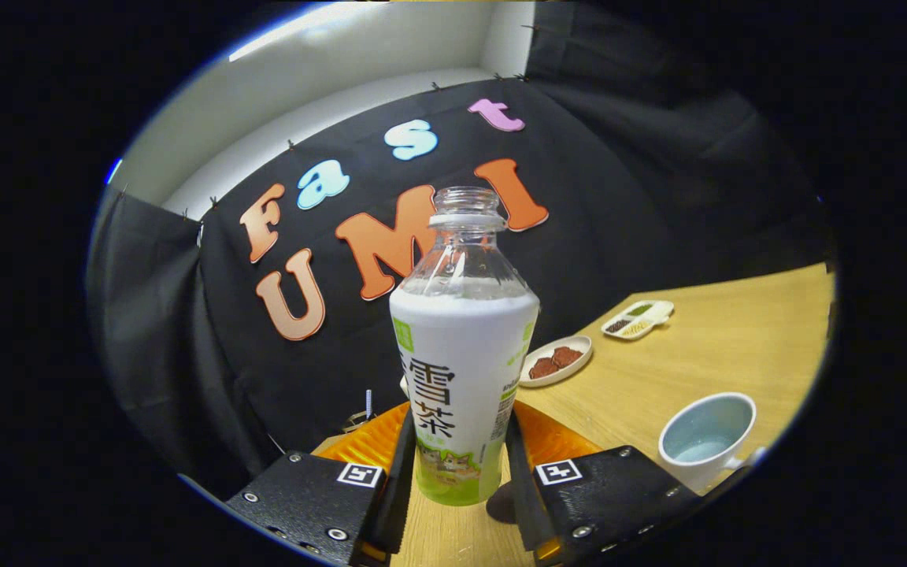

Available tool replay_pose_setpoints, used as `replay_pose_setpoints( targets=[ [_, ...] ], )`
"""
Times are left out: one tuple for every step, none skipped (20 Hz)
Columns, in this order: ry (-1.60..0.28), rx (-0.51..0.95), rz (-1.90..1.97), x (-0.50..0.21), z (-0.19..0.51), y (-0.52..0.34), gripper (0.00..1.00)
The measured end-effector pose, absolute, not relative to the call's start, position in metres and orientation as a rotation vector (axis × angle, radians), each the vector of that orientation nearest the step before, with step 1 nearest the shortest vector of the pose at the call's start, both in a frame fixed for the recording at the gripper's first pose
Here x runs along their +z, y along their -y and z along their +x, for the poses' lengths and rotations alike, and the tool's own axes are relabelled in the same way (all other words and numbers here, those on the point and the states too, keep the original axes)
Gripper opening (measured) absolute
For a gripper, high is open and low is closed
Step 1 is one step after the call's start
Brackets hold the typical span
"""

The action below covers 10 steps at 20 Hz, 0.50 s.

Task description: Take the bottle from table, then pour the juice into the cup, finally place the bottle on the coaster

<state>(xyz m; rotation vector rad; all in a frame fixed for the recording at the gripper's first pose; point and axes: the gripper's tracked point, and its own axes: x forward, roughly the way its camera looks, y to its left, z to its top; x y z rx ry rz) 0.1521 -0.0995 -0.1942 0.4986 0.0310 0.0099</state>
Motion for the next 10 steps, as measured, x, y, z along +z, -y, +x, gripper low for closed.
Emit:
replay_pose_setpoints(
  targets=[
    [-0.015,0.016,0.456,-0.19,0.154,0.097,0.56],
    [-0.008,0.012,0.408,-0.188,0.155,0.096,0.56],
    [-0.004,0.005,0.349,-0.186,0.158,0.095,0.56],
    [-0.004,0.001,0.289,-0.185,0.161,0.094,0.56],
    [-0.007,-0.001,0.226,-0.185,0.164,0.092,0.56],
    [-0.015,-0.006,0.172,-0.186,0.167,0.09,0.56],
    [-0.031,-0.01,0.13,-0.189,0.171,0.088,0.56],
    [-0.04,-0.015,0.094,-0.192,0.175,0.085,0.56],
    [-0.051,-0.016,0.058,-0.196,0.178,0.083,0.57],
    [-0.07,-0.011,0.031,-0.203,0.18,0.079,0.56]
  ],
)
